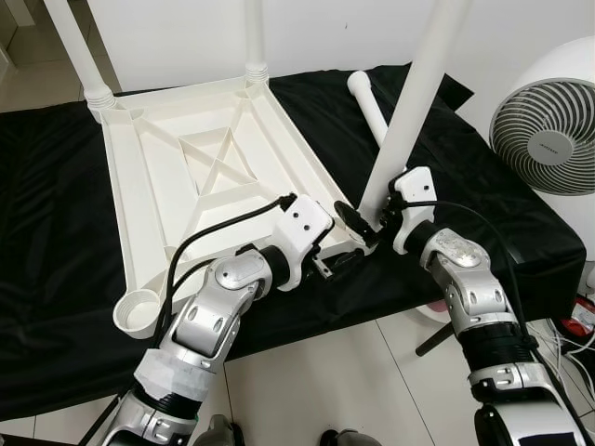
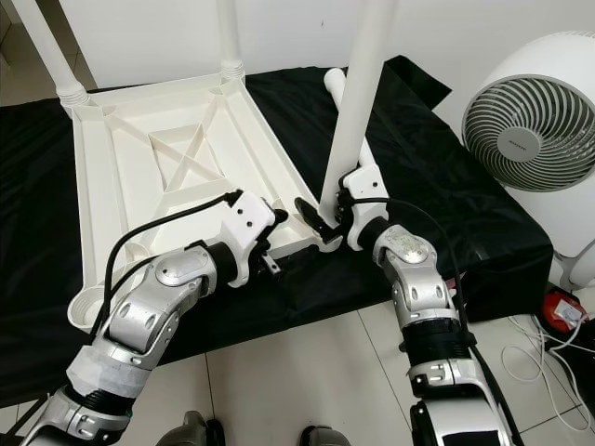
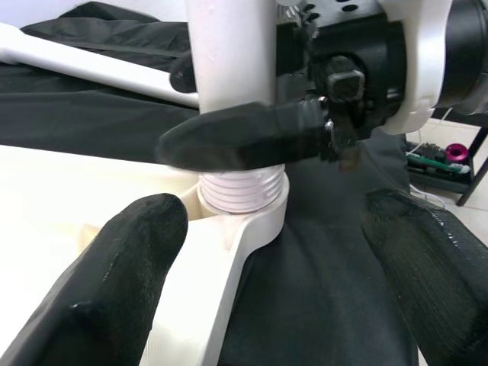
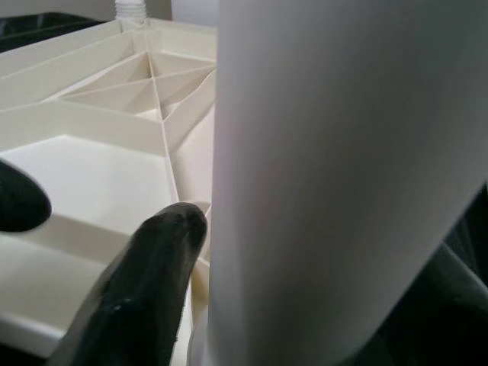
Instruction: Building children table
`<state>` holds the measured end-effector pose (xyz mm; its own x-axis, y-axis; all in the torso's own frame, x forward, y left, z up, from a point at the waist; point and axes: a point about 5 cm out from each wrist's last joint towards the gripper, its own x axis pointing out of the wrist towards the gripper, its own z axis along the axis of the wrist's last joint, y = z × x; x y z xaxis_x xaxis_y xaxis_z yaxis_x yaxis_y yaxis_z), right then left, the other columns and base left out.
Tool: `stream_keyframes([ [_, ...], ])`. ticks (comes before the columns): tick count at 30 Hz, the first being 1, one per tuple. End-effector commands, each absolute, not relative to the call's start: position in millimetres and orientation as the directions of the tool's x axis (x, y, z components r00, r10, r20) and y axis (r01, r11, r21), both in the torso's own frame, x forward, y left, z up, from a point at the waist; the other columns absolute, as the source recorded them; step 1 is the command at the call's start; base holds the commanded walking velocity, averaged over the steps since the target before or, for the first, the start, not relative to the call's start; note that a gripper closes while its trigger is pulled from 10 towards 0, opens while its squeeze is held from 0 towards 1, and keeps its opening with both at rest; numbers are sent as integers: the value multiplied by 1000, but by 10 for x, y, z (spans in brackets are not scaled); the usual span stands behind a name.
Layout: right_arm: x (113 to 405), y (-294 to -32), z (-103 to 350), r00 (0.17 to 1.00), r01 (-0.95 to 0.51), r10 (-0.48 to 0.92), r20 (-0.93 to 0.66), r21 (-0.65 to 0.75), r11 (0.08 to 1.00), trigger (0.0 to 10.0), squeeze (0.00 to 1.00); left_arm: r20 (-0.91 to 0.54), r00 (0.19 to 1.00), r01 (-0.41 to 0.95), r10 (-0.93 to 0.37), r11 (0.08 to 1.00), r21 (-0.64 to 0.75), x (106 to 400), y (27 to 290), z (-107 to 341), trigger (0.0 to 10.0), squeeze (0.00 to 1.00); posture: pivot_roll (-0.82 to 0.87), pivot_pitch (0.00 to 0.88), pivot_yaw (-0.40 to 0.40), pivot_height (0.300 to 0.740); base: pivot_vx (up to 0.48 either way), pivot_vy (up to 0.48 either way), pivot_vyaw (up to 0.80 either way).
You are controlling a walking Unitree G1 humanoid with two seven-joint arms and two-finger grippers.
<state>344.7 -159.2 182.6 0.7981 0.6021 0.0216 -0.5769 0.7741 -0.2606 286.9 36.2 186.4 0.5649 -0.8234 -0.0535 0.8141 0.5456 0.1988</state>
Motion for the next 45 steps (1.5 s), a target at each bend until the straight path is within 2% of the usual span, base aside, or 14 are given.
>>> stream_keyframes([
  [1,3452,-1587,1819,789,-588,614,13,-268,763,0,0,-42,593,790,-804,570,227,2867,363,1905,10000,0,-67,82,11,740,0,0,0],
  [12,3417,-1656,1763,797,-586,603,6,-233,776,0,0,-42,589,793,-807,566,227,2858,365,1912,10000,0,-71,91,14,740,0,0,0],
  [13,3416,-1658,1760,800,-583,600,7,-227,780,5608,0,-43,588,793,-808,565,227,2858,365,1912,10000,0,-71,91,14,740,0,0,0],
  [14,3415,-1658,1760,803,-579,596,11,-224,784,10000,0,-44,587,794,-809,564,227,2856,366,1911,10000,0,-73,93,17,740,0,0,0],
  [21,3415,-1652,1821,834,-528,549,55,-207,824,10000,0,-46,583,797,-811,560,227,2855,367,1912,10000,0,-75,96,20,740,0,0,0],
  [22,3407,-1617,1855,864,-473,495,91,-189,861,10000,0,-48,581,798,-812,558,227,2850,367,1911,10000,0,-77,102,21,740,0,0,0],
  [27,3388,-1563,1871,893,-415,433,121,-151,897,10000,0,-49,582,798,-812,558,228,2847,369,1912,10000,0,-74,107,16,740,0,0,0],
  [31,3374,-1520,1832,955,-262,266,128,-54,964,10000,0,-47,586,795,-809,563,226,2847,377,1916,10000,0,-72,108,15,740,0,0,0],
  [40,3331,-1436,1800,991,-44,43,124,2,999,10000,0,-50,587,795,-808,563,225,2841,387,1921,10000,0,-69,118,24,740,0,0,0],
  [45,3306,-1383,1819,993,-5,2,118,30,1000,10000,0,-50,584,797,-810,560,225,2835,384,1924,10000,0,-69,118,24,740,0,0,0],
])
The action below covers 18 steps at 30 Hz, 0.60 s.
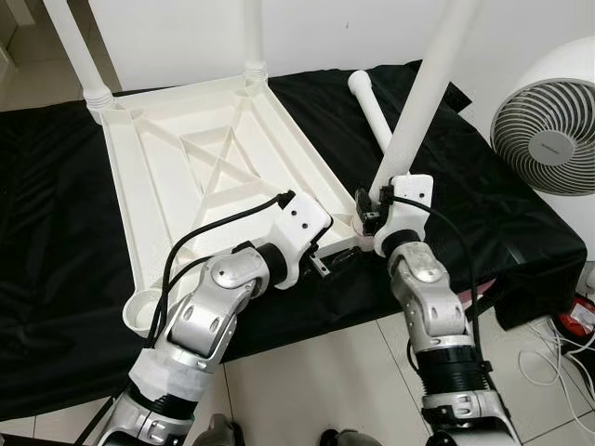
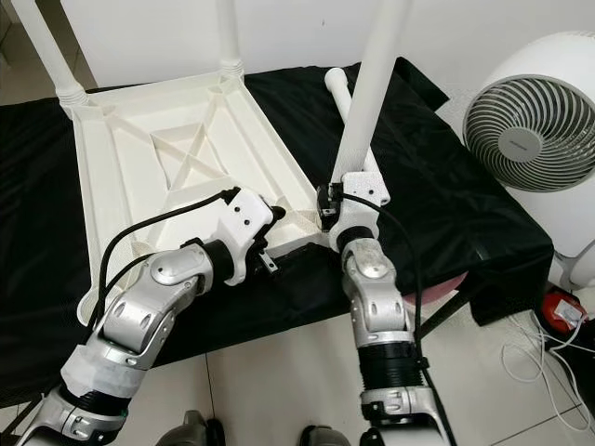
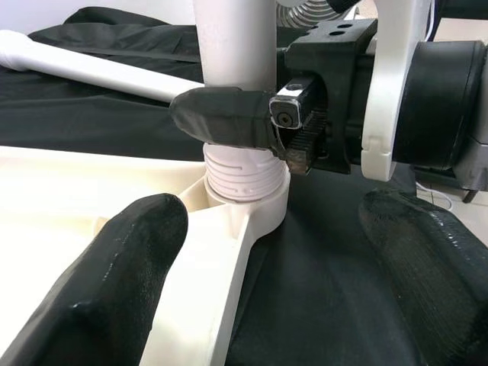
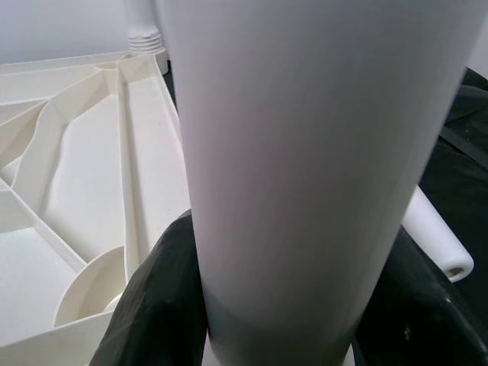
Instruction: Building children table
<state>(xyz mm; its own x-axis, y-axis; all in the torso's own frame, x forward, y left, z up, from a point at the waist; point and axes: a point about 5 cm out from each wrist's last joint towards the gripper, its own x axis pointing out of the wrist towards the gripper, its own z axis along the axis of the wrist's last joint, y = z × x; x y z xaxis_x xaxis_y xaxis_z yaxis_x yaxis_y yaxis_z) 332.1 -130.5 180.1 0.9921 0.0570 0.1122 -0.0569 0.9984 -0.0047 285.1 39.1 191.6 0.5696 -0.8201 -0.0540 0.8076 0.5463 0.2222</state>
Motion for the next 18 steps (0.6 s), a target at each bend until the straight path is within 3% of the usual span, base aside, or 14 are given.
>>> stream_keyframes([
  [1,3301,-1349,1833,992,-17,14,124,25,1000,10000,0,-50,584,797,-810,560,224,2835,384,1924,10000,0,-69,118,24,740,0,0,0],
  [2,3298,-1323,1849,991,-28,25,133,19,999,10000,0,-51,584,797,-810,560,224,2837,383,1925,10000,0,-64,120,21,740,0,0,0],
  [3,3296,-1301,1862,990,-40,37,138,15,999,10000,294,-51,584,797,-810,561,224,2839,383,1925,10000,0,-64,120,21,740,0,0,0],
  [4,3296,-1301,1862,990,-40,37,138,15,999,10000,294,-51,584,797,-810,561,224,2839,383,1925,10000,0,-64,120,21,740,0,0,0],
  [5,3294,-1285,1874,988,-51,49,145,13,999,10000,1000,-51,585,797,-809,562,223,2840,381,1926,10000,0,-65,120,20,740,0,0,0],
  [15,3317,-1376,1975,974,-141,139,181,-3,990,10000,1000,-51,584,797,-810,560,224,2836,376,1927,10000,0,-64,118,20,740,0,0,0],
  [16,3325,-1392,1973,967,-201,199,162,-2,980,10000,596,-51,583,798,-811,559,226,2835,374,1929,10000,0,-67,117,20,740,0,0,0],
  [18,3328,-1399,1969,960,-242,239,148,0,970,10000,596,-51,582,798,-811,558,227,2836,373,1931,10000,0,-67,117,20,740,0,0,0],
])
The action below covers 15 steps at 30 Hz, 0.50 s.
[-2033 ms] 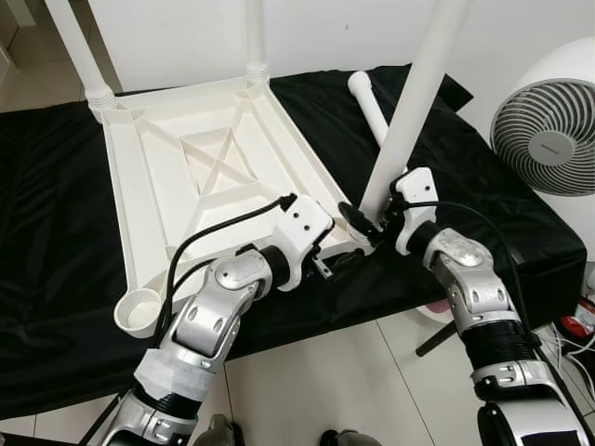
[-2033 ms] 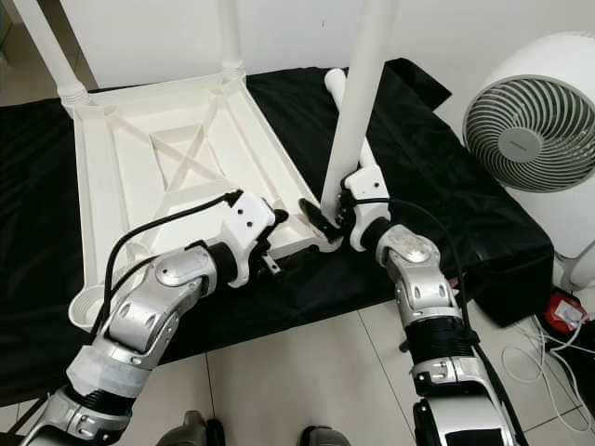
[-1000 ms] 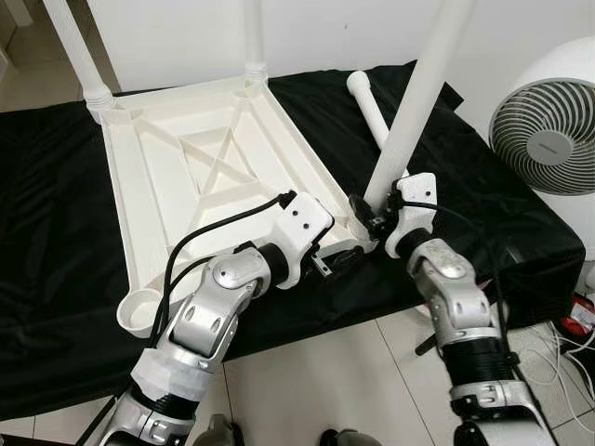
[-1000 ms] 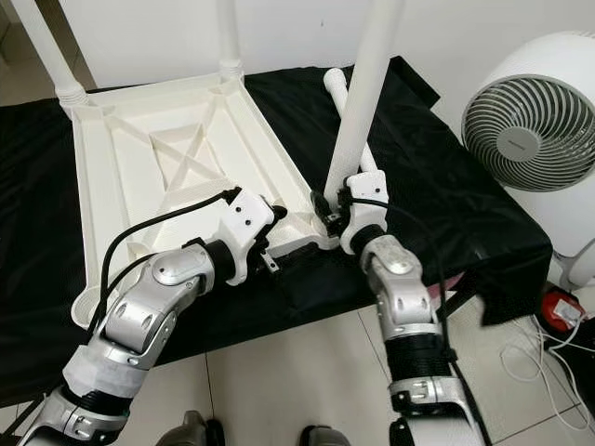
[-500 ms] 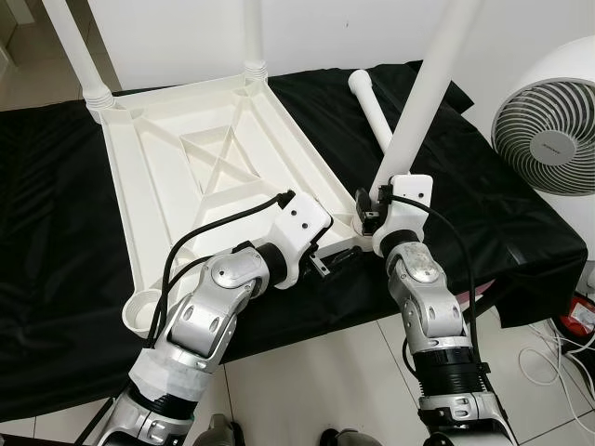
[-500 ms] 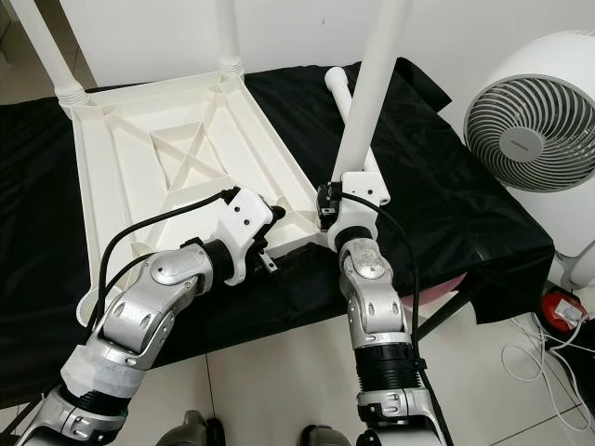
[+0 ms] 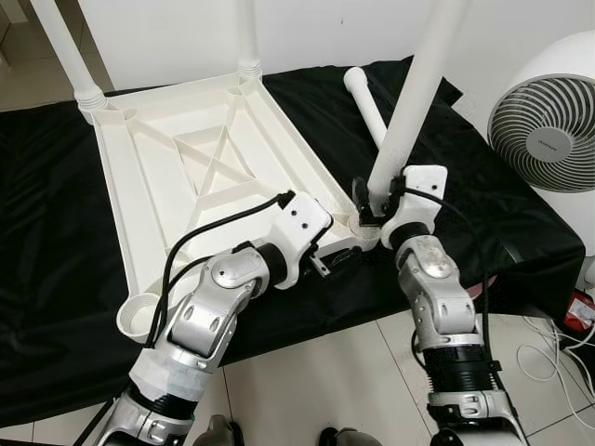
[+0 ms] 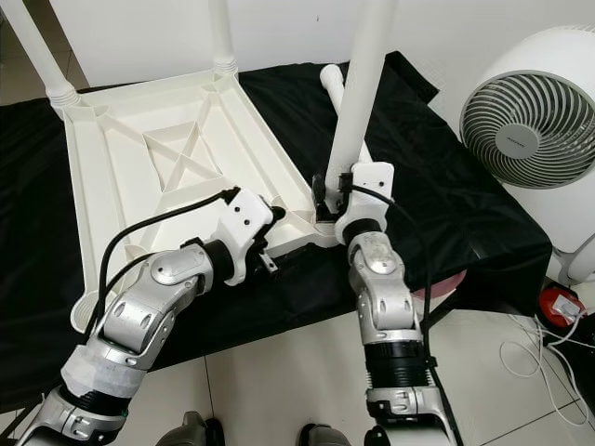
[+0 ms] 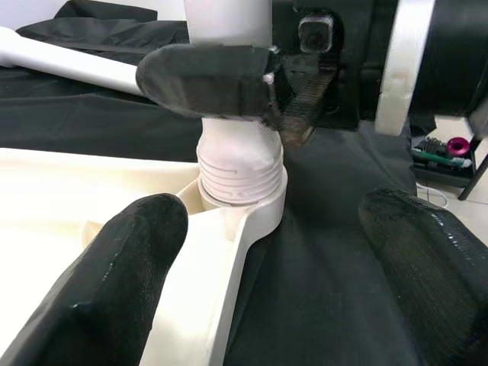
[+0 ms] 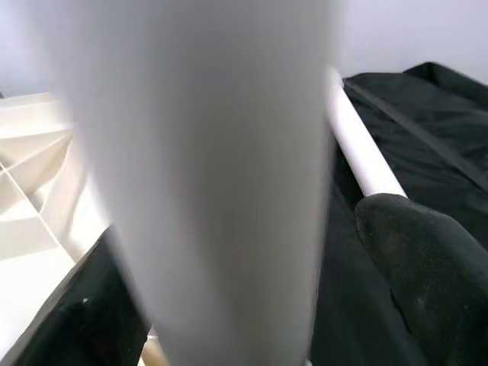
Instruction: Building children table
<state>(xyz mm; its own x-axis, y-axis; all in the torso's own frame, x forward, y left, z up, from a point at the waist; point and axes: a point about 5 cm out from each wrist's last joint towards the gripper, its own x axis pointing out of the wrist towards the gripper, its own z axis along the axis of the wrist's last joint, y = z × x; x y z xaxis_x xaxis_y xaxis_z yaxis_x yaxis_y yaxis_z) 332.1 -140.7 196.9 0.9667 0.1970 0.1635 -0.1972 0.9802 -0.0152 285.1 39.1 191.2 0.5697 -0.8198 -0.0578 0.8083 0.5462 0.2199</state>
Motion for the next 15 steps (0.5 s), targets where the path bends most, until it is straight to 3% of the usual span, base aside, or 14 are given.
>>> stream_keyframes([
  [1,3328,-1399,1969,960,-242,239,148,0,970,10000,596,-51,582,798,-811,558,227,2836,373,1931,10000,0,-67,117,20,740,0,0,0],
  [2,3328,-1418,1972,948,-283,284,141,-23,959,10000,0,-51,582,798,-812,558,227,2835,372,1934,10000,0,-67,117,20,740,0,0,0],
  [7,3383,-1573,1894,884,-446,463,71,-169,879,10000,0,-47,581,797,-812,557,232,2852,372,1950,10000,0,-70,111,24,740,0,0,0],
  [15,3459,-1596,1826,835,-534,551,20,-218,817,10000,0,-43,583,795,-811,559,236,2864,373,1959,10000,0,-65,104,22,740,0,0,0],
])
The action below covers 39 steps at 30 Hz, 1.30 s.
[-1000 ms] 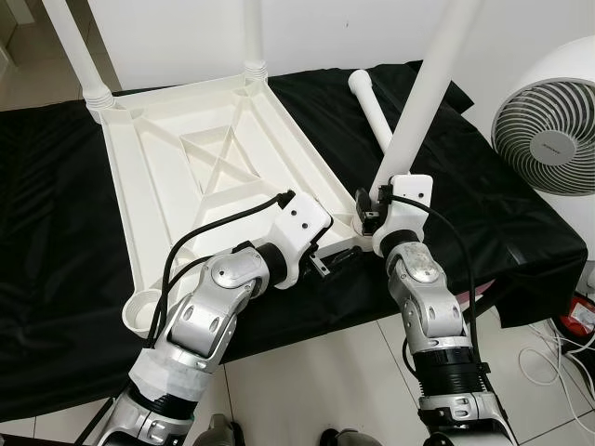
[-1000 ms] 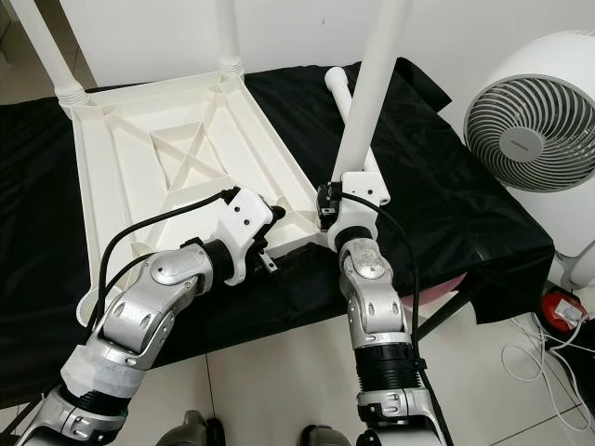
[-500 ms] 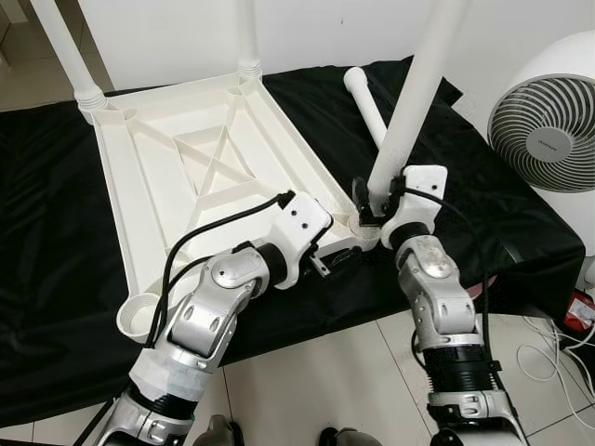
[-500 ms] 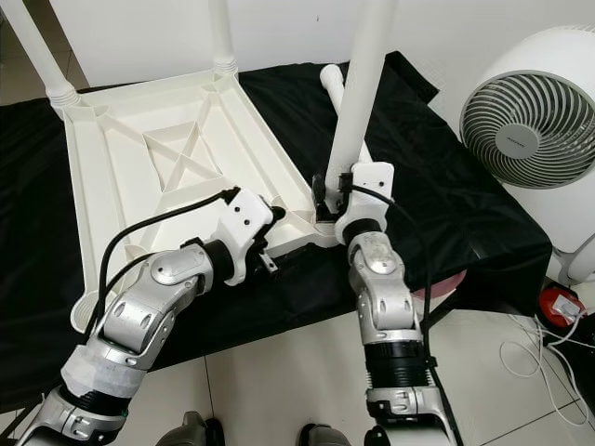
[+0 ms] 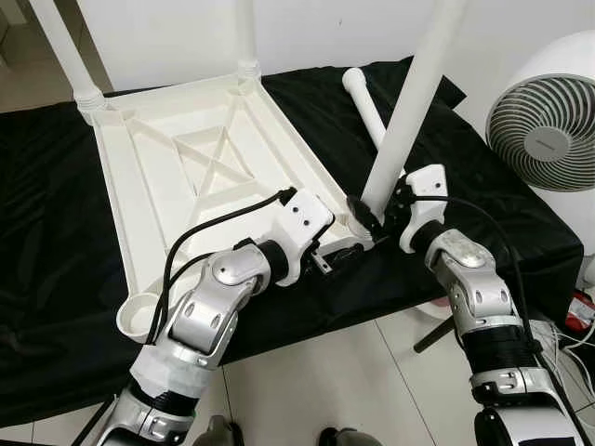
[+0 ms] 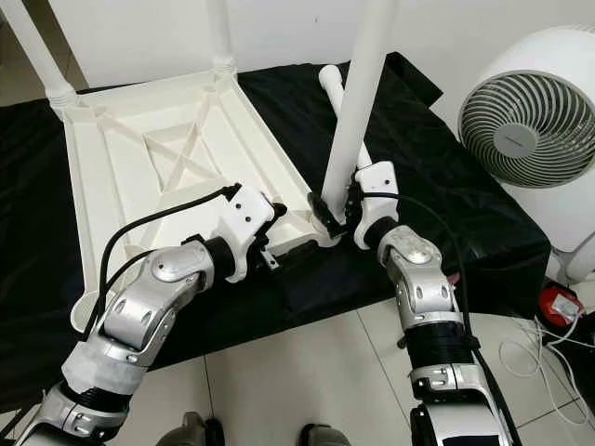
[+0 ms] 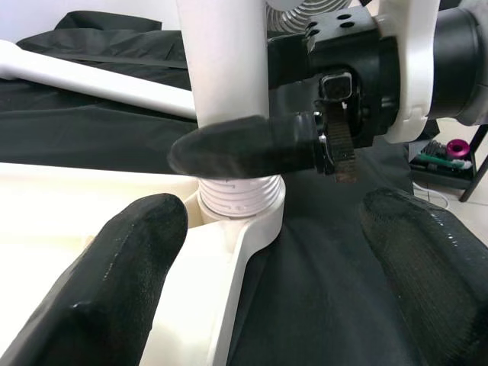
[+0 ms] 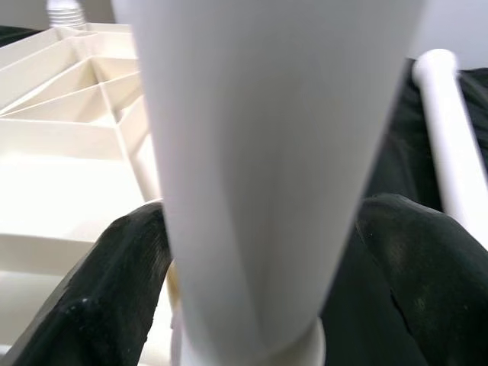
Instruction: Building children table
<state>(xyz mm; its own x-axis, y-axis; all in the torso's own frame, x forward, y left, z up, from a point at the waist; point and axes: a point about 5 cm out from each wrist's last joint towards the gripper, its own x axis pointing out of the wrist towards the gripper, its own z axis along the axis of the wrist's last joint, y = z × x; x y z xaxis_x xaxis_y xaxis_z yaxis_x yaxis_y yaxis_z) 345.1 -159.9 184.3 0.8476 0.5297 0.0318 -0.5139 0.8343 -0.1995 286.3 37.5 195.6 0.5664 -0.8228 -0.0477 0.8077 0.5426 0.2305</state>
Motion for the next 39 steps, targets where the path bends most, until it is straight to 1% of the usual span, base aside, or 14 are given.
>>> stream_keyframes([
  [1,3484,-1585,1796,818,-558,575,0,-241,794,7412,0,-42,583,795,-811,559,237,2866,374,1962,10000,0,-65,105,24,740,0,0,0],
  [3,3500,-1579,1776,806,-575,592,-14,-257,776,7412,0,-42,584,794,-811,559,238,2868,374,1964,10000,0,-65,105,24,740,0,0,0],
  [4,3515,-1576,1764,790,-597,613,-24,-261,759,2431,0,-41,584,794,-811,559,239,2869,374,1967,10000,0,-63,104,25,740,0,0,0],
  [5,3526,-1575,1769,780,-608,625,-25,-266,748,0,0,-41,583,794,-812,558,239,2869,372,1969,10000,0,-63,104,25,740,0,0,0],
  [15,3559,-1619,1783,765,-620,643,-23,-296,727,0,0,-46,572,802,-819,546,243,2865,365,1963,10000,0,-65,93,32,740,0,0,0],
  [19,3547,-1648,1763,786,-596,619,-13,-286,751,0,0,-48,572,802,-819,545,245,2868,370,1963,10000,0,-65,92,37,740,0,0,0],
  [20,3550,-1663,1757,800,-577,600,-2,-278,768,10000,0,-49,573,801,-818,546,244,2870,373,1964,10000,0,-65,92,37,740,0,0,0],
  [23,3531,-1654,1745,827,-540,561,25,-243,806,10000,0,-48,577,798,-815,551,243,2865,379,1962,10000,0,-60,97,33,740,0,0,0],
  [30,3500,-1589,1731,856,-490,513,59,-221,843,10000,0,-46,580,797,-813,554,241,2862,382,1961,10000,0,-59,99,32,740,0,0,0],
  [31,3482,-1557,1769,883,-437,459,99,-184,880,10000,0,-48,579,797,-814,552,244,2861,380,1959,10000,0,-64,106,30,740,0,0,0],
  [32,3474,-1552,1788,891,-418,440,114,-173,892,10000,0,-49,578,798,-815,551,245,2858,378,1960,10000,0,-67,110,27,740,0,0,0],
  [36,3469,-1550,1800,895,-407,429,123,-168,898,10000,0,-49,577,798,-815,550,246,2856,376,1961,10000,0,-67,110,27,740,0,0,0],
  [38,3451,-1537,1803,938,-313,325,121,-111,943,10000,0,-48,578,797,-814,552,244,2852,377,1961,10000,0,-64,115,11,740,0,0,0],
  [39,3451,-1537,1803,938,-313,325,121,-111,943,10000,0,-48,578,797,-814,552,244,2852,377,1961,10000,0,-64,115,11,740,0,0,0],
])
